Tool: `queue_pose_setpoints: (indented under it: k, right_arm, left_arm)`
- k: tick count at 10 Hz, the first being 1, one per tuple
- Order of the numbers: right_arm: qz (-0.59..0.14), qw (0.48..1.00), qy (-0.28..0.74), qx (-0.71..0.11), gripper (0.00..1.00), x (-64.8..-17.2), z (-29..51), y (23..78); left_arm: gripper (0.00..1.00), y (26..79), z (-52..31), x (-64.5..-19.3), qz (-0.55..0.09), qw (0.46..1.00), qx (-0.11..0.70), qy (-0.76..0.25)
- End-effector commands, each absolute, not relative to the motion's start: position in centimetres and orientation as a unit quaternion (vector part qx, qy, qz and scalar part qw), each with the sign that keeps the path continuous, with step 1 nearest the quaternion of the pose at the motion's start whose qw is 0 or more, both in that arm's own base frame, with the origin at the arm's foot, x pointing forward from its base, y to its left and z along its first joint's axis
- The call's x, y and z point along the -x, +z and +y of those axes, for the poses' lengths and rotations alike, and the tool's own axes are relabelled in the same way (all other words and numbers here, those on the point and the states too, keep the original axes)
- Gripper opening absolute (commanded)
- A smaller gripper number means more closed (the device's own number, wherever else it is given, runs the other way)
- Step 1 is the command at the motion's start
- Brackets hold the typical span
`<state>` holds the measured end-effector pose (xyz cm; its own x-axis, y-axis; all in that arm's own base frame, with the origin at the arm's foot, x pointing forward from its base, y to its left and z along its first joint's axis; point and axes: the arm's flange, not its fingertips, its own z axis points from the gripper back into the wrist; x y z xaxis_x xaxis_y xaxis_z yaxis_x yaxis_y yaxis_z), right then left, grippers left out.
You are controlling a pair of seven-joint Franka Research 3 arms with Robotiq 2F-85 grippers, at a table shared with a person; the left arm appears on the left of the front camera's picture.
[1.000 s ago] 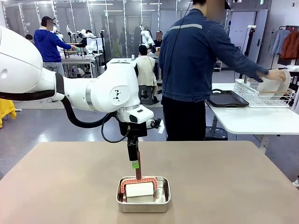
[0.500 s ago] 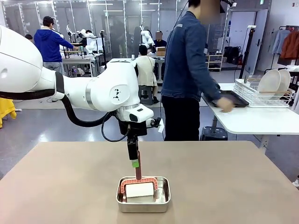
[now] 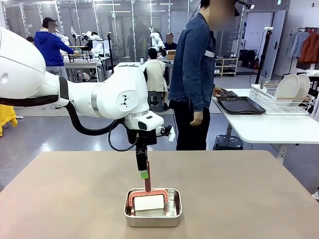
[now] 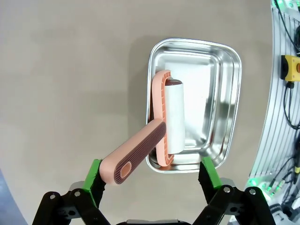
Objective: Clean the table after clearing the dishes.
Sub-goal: Place the Lint Roller back on top of the Airtight Container.
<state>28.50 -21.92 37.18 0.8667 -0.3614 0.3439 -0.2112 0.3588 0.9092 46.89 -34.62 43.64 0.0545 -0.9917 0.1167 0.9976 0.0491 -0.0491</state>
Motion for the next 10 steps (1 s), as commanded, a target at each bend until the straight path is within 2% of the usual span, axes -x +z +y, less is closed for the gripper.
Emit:
queue_pose_setpoints:
  k: [1, 7, 10]
  right_arm:
    - [-0.258, 0.783, -0.039, -0.564, 1.00, -28.2, -21.9, 37.2]
    - [-0.258, 0.783, -0.039, -0.564, 1.00, -28.2, -21.9, 37.2]
    - [-0.258, 0.783, -0.039, -0.564, 1.00, -28.2, -21.9, 37.2]
  left_arm:
    - [1.00, 43.6, -34.6, -46.8, -0.026, 0.723, 0.059, -0.688]
    - [1.00, 43.6, -34.6, -46.9, -0.025, 0.724, 0.058, -0.687]
    - [1.00, 48.0, -25.6, -49.6, -0.067, 0.767, 0.187, -0.610]
